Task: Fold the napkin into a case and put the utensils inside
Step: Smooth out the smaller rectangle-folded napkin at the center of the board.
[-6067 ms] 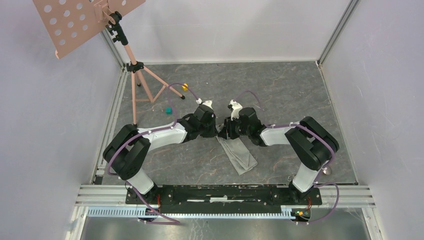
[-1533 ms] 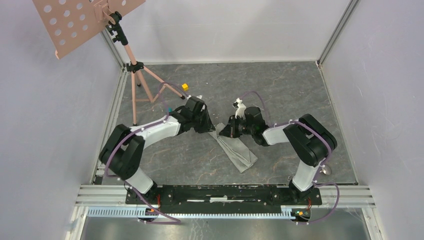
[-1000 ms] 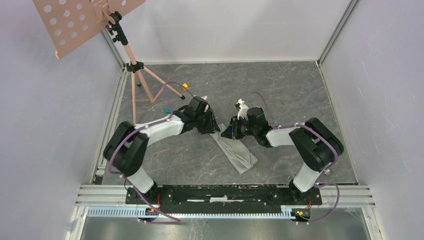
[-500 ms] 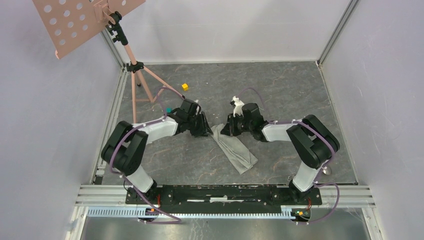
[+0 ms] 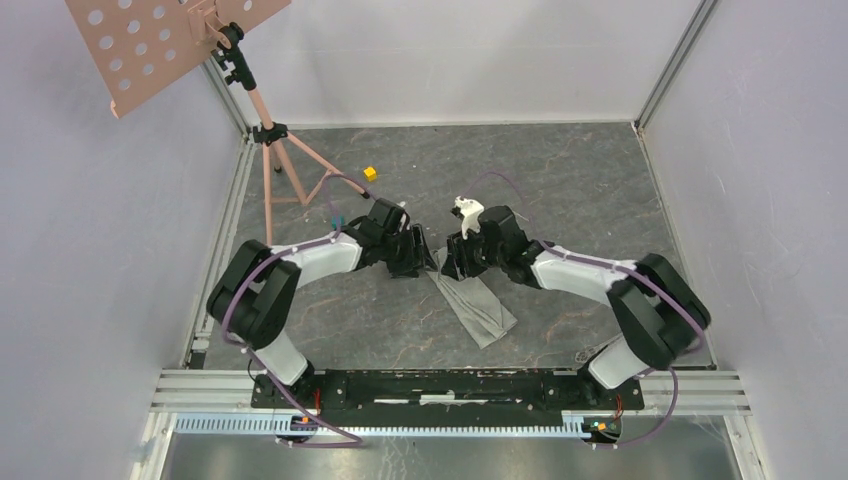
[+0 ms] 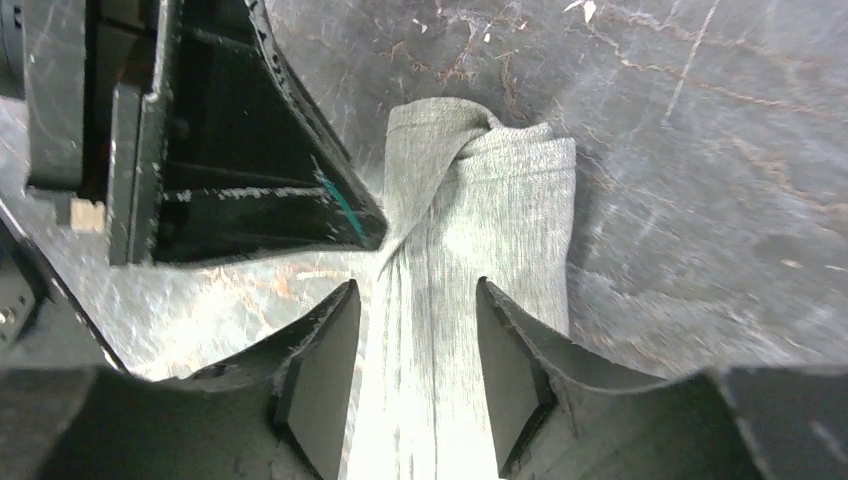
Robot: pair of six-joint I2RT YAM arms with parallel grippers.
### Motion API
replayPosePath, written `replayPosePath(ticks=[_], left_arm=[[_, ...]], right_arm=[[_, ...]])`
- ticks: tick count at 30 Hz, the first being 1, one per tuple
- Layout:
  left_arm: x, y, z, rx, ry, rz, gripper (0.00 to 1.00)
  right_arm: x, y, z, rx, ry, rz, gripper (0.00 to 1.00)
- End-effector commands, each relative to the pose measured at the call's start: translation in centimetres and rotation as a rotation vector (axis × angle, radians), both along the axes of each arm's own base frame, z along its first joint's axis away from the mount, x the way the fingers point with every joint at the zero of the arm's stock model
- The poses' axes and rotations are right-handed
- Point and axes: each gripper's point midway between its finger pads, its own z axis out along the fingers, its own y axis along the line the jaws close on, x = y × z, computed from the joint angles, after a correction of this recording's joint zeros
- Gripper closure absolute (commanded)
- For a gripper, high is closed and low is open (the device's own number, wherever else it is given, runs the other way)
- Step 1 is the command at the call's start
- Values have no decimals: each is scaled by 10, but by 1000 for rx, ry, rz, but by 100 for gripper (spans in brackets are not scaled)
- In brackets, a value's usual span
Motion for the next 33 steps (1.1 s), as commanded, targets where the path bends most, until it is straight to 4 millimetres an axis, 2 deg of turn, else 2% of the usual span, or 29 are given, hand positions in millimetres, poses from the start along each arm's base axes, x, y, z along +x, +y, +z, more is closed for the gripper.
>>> replayPosePath(ticks=[1, 3, 6, 10, 14, 23, 27, 33], left_arm=[[-27, 10, 27, -50, 11, 21, 35], [-46, 6, 28, -131, 72, 43, 35], [-65, -7, 29, -230, 137, 56, 40], [-73, -32, 27, -306, 161, 59, 52], [-74, -44, 16, -355, 181, 99, 60], [-69, -42, -11, -327, 197, 176, 67], [-66, -49, -12, -361, 210, 190, 72], [-65, -47, -17, -347, 209, 200, 77]], right_arm=[[-9, -23, 26, -183, -138, 84, 45], [-18, -24, 31, -207, -159, 119, 44], [-25, -28, 29, -269, -182, 144, 46], [-31, -28, 18, -316, -171, 169, 58], [-34, -26, 13, -345, -185, 186, 56], [-42, -22, -2, -372, -178, 200, 49], [-43, -21, -7, -391, -181, 200, 49], [-47, -21, -19, -416, -170, 208, 51]])
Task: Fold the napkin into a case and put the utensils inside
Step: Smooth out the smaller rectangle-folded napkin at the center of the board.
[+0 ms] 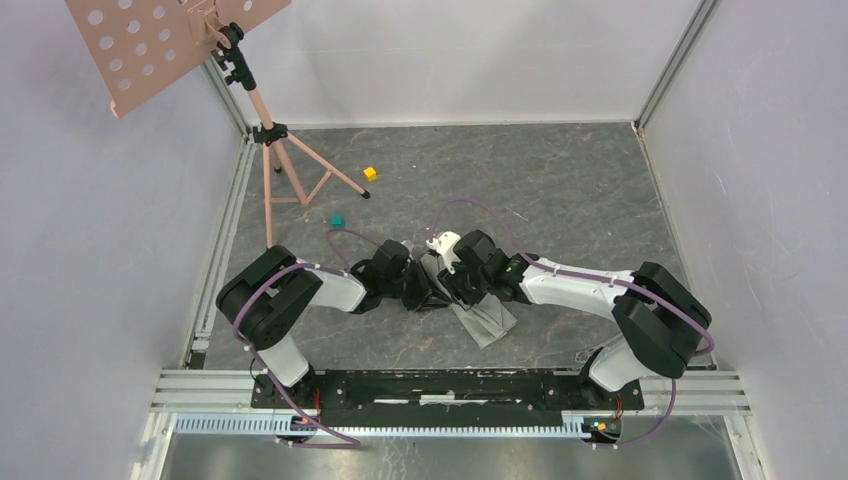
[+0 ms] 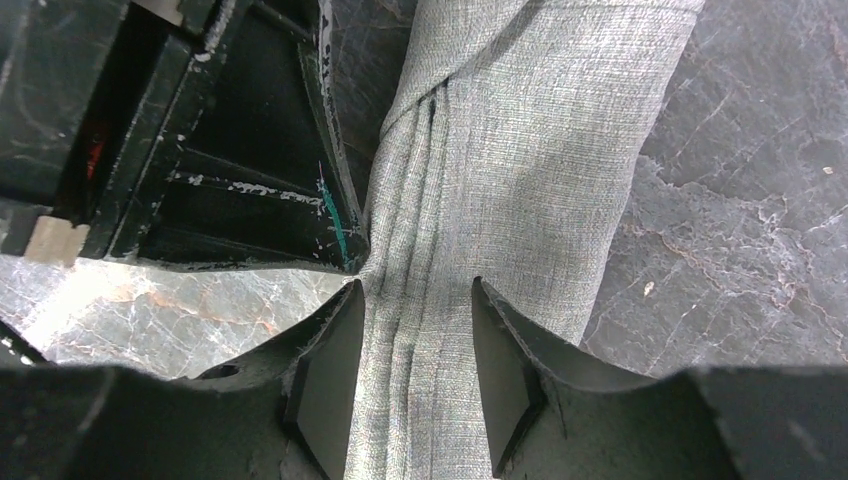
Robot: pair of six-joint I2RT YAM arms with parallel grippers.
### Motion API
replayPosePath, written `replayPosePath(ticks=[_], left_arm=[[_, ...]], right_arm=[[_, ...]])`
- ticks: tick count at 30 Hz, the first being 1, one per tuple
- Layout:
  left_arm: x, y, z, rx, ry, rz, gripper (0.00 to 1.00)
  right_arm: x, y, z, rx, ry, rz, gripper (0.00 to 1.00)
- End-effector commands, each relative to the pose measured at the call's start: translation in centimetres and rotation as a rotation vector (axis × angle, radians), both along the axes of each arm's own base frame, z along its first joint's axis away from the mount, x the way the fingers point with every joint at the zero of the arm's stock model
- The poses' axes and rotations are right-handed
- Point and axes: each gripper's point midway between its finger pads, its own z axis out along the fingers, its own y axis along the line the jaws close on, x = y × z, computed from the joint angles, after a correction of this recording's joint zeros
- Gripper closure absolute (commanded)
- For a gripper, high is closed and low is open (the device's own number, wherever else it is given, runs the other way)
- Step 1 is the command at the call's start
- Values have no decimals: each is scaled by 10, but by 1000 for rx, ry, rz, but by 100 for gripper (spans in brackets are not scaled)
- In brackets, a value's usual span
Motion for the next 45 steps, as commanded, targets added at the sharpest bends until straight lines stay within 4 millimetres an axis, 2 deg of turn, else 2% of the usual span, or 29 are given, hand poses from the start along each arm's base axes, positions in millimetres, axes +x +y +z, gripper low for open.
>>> replayPosePath(ticks=[1, 4, 7, 9, 13, 16, 19, 26, 31, 35, 39, 42, 45], left_arm=[[7, -2, -1, -13, 7, 54, 78], [5, -1, -4, -9, 10, 53, 81], [4, 1, -5, -4, 10, 53, 84], [3, 2, -6, -1, 12, 51, 86], [4, 2, -7, 1, 11, 56, 88], [4, 1, -6, -2, 10, 59, 90], [4, 1, -6, -5, 9, 67, 92], [-1, -4, -7, -6, 6, 66, 94], [-2, -1, -7, 0, -3, 74, 96], [-3, 0, -9, 8, -7, 66, 95], [-4, 11, -8, 33, -28, 55, 84], [3, 35, -2, 33, -59, 69, 71], [14, 57, 13, 34, -100, 76, 65]], right_arm=[[7, 5, -3, -3, -40, -10, 51], [11, 2, -5, -20, -54, -34, 54], [11, 3, -5, -16, -54, -38, 62], [11, 4, -3, -11, -54, -40, 69], [10, 7, 5, 8, -52, -41, 92], [7, 12, 17, 45, -36, -45, 99], [-2, 23, 22, 109, 13, -31, 100], [-7, 36, 10, 186, 89, -81, 99], [0, 30, 6, 173, 76, -146, 100], [-2, 18, -15, 143, 83, -174, 100], [-10, 2, -37, 102, 100, -188, 100], [-9, -3, -40, 112, 91, -194, 98], [-12, -5, -42, 114, 95, -188, 91]])
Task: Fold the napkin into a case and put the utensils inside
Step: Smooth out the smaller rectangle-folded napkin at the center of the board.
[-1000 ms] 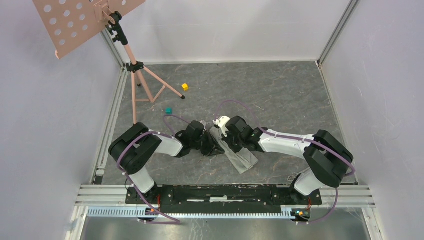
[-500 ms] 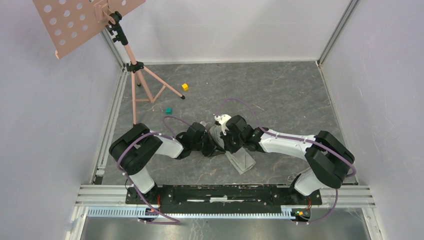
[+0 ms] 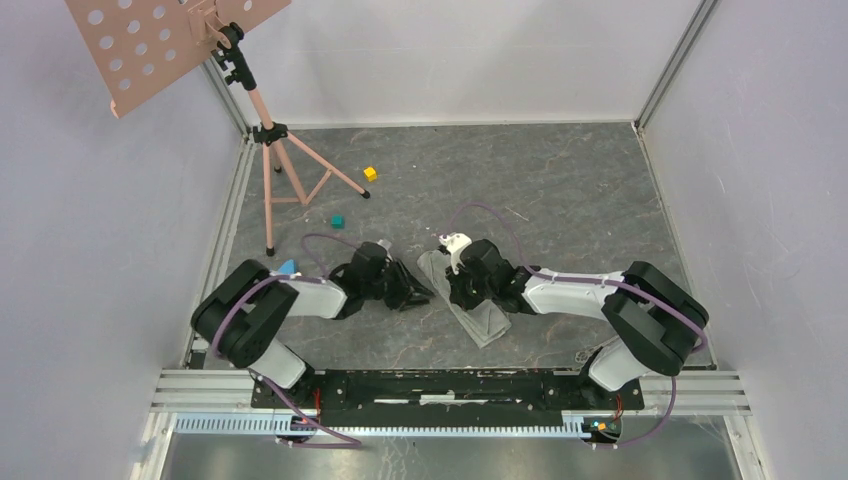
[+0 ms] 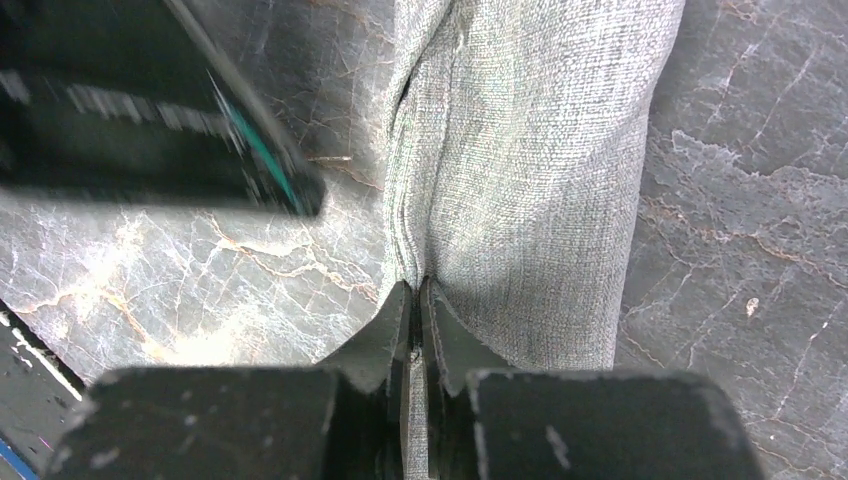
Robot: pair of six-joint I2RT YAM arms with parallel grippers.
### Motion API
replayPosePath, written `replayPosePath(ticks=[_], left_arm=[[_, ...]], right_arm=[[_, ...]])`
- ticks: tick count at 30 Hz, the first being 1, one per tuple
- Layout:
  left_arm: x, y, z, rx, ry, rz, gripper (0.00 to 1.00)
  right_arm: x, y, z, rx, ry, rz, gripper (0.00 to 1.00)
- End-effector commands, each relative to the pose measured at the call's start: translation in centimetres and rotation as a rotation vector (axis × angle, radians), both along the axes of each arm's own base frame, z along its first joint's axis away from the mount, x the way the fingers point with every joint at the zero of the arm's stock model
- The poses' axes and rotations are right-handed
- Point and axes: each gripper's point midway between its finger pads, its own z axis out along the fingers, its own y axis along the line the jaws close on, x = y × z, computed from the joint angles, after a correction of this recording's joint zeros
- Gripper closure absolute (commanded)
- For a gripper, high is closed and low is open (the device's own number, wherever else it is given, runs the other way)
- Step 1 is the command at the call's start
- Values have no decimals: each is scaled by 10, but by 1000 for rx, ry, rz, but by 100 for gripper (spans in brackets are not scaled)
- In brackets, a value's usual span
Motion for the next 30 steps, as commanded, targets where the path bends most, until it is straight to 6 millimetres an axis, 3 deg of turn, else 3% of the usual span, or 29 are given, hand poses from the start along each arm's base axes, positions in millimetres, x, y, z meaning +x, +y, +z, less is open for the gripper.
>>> replayPosePath(ticks=[1, 4, 6, 9, 14, 17, 23, 26, 30], left_arm=[[17, 33, 19, 34, -91, -11, 65], [40, 34, 45, 15, -154, -15, 75], [53, 24, 58, -12, -182, -48, 81], [70, 11, 61, -38, -186, -72, 89], [87, -3, 44, -48, -160, -86, 92], [94, -5, 25, -21, -132, -85, 93], [105, 9, -17, 97, -68, -70, 96], [102, 19, -25, 147, -50, -74, 97], [97, 22, -22, 158, -49, -90, 97]], right_arm=[[-9, -19, -22, -57, 29, -8, 90], [-8, -18, -20, -50, 23, -10, 90], [-8, -18, -19, -42, 22, -9, 92], [-8, -17, -17, -28, 22, -4, 100], [-7, -14, -14, -17, 18, 4, 100], [-9, -12, -13, -4, 22, 15, 100], [-28, -19, -20, 18, 45, 52, 98], [-30, -18, -15, 32, 33, 74, 87], [-14, -10, 9, 22, -50, 91, 67]])
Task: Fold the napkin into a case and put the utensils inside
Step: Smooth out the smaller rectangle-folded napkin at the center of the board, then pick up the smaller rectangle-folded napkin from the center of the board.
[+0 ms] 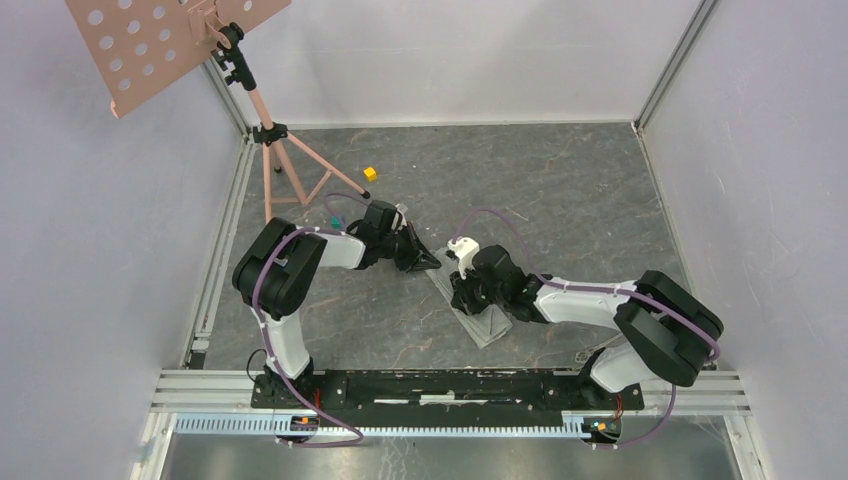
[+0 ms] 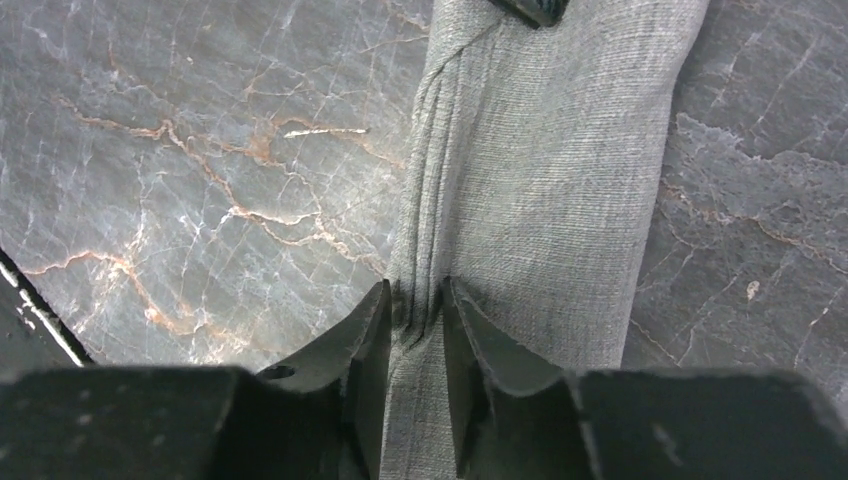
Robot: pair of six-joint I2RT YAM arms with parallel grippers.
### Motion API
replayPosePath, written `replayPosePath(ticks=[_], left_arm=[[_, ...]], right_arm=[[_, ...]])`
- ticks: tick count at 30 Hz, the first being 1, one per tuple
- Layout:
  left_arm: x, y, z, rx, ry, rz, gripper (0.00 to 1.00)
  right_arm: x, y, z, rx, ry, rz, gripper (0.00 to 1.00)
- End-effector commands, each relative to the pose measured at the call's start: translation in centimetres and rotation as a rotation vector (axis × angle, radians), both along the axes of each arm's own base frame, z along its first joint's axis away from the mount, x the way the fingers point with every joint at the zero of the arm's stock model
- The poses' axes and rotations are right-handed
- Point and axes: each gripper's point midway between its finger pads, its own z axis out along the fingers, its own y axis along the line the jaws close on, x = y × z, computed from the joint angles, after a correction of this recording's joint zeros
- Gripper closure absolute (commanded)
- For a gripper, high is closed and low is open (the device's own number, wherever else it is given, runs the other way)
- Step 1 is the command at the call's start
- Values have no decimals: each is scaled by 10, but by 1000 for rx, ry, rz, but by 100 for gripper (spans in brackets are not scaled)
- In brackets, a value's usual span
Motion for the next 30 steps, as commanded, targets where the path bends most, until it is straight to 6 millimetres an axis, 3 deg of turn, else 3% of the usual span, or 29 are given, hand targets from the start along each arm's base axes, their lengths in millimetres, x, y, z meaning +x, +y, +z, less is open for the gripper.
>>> replayPosePath(ticks=[1, 3, 6, 17, 19, 22, 24, 26, 30], left_arm=[[1, 24, -21, 131, -16, 3, 97], [1, 23, -14, 123, -26, -5, 97], [2, 21, -10, 114, -31, -11, 97], [4, 20, -9, 112, -24, -5, 97], [5, 20, -7, 112, -26, -4, 96], [7, 20, -1, 111, -35, -4, 92], [8, 20, 11, 109, -62, -5, 79], [9, 21, 28, 113, -100, -11, 64], [4, 39, 66, 182, -171, -16, 47]], right_arm=[[0, -7, 11, -85, -41, 46, 62], [7, -5, 19, -113, -91, 47, 52], [8, -8, 17, -206, -139, 50, 45], [-1, -11, -6, -450, -246, -8, 42], [1, -15, -8, -503, -264, -48, 47], [7, -21, -5, -550, -294, -114, 67], [9, -21, -2, -544, -298, -127, 85], [8, -16, 4, -504, -299, -125, 97], [-4, 11, 21, -350, -246, -57, 99]])
